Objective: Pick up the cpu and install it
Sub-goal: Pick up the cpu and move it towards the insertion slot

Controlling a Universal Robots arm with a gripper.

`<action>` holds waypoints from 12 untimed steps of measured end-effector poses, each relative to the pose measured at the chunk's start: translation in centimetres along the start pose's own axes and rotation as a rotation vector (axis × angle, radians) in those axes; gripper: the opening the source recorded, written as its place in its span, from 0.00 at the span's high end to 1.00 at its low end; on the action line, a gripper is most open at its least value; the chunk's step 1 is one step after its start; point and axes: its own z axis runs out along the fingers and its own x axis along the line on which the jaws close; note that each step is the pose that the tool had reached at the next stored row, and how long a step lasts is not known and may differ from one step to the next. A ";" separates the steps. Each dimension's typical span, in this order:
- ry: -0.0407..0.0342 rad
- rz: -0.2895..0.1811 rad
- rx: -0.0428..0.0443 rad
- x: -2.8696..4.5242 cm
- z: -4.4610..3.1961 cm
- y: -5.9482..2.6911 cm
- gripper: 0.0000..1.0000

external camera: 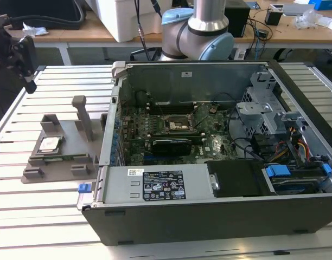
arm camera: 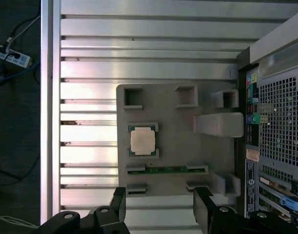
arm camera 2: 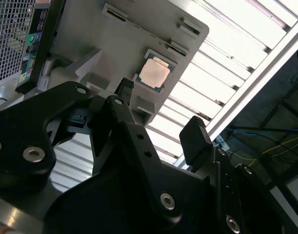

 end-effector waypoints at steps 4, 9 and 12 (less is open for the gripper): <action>0.0000 0.000 -0.0001 0.02 0.78 0.00 0.34; 0.0000 0.000 0.0000 0.03 1.34 0.00 0.34; -0.0001 0.000 -0.0001 0.04 1.66 0.00 0.34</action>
